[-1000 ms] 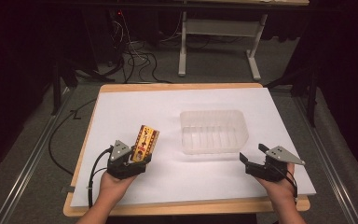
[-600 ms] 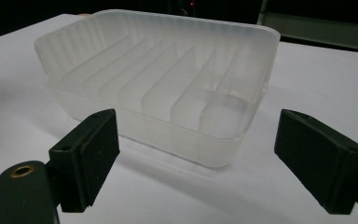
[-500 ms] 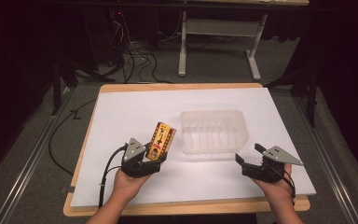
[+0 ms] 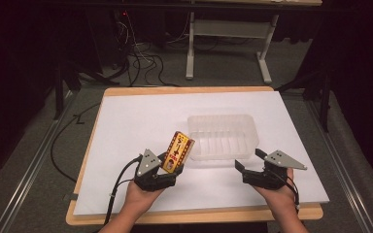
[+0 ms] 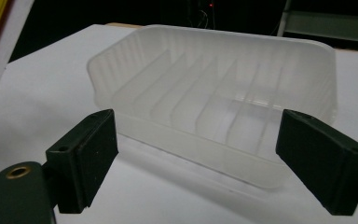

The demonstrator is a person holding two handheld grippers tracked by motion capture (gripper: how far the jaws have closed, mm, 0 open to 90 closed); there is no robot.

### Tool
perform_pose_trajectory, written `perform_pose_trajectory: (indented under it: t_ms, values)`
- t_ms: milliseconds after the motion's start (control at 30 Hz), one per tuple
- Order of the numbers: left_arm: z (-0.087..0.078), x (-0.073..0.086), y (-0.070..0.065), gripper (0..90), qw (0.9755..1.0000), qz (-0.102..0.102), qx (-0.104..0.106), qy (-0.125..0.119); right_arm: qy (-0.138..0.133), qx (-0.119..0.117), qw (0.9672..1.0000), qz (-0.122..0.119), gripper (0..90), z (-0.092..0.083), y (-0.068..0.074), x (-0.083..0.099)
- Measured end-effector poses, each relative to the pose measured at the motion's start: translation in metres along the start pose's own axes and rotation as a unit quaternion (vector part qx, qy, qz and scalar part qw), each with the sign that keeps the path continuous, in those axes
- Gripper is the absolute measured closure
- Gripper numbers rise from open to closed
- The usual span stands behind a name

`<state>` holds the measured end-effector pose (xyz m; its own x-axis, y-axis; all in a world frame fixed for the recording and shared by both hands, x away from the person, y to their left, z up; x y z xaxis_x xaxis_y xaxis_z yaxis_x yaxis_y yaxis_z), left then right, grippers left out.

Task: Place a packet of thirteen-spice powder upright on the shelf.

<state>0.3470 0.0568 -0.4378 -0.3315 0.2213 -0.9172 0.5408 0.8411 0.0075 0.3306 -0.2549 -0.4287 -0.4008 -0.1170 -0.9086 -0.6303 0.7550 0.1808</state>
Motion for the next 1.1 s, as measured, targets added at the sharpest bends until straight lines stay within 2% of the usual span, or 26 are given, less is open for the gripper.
perform_pose_trajectory:
  t_ms: [100, 333, 433, 567, 633, 733, 833, 1100]
  values:
    - [-0.001, 0.002, -0.001, 32.6, 1.0000, 0.003, -0.005, 0.000, -0.002, -0.009, 1.0000, 0.004, 11.4, 0.004, 0.007, -0.005]
    - [-0.003, 0.004, -0.007, 32.5, 0.9999, 0.013, -0.009, -0.002, -0.011, -0.030, 0.9995, -0.003, 11.7, 0.016, 0.025, -0.025]
    - [-0.001, 0.005, -0.009, 32.5, 0.9998, 0.015, -0.009, 0.001, -0.016, -0.035, 0.9992, -0.008, 13.1, 0.023, 0.029, -0.034]
    - [0.000, 0.006, -0.014, 32.5, 0.9996, 0.024, -0.017, 0.000, -0.025, -0.047, 0.9986, -0.002, 12.9, 0.033, 0.034, -0.041]
    - [0.001, 0.007, -0.018, 32.5, 0.9995, 0.028, -0.017, 0.000, -0.033, -0.065, 0.9973, 0.005, 12.0, 0.035, 0.038, -0.041]
    - [0.004, 0.008, -0.026, 32.5, 0.9990, 0.042, -0.017, 0.000, -0.032, -0.083, 0.9960, -0.004, 10.9, 0.037, 0.047, -0.041]
    - [0.006, 0.009, -0.035, 32.5, 0.9986, 0.050, -0.013, 0.001, -0.036, -0.103, 0.9940, 0.004, 10.6, 0.038, 0.054, -0.041]
    - [0.008, 0.013, -0.058, 32.5, 0.9979, 0.063, -0.010, -0.007, -0.020, -0.127, 0.9915, 0.017, 12.0, 0.051, 0.064, -0.029]
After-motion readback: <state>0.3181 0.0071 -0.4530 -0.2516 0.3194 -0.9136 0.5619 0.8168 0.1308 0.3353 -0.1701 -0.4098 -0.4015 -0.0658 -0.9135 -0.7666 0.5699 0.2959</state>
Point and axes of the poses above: each handheld gripper's, and its own axes: z roughly forward along the jaws, x roughly out of its underside, y roughly to its left, the point moved 4 cm from there along z, roughly forward along the jaws, and after that the axes turned 15 degrees about -x, right-handed, at the moved point
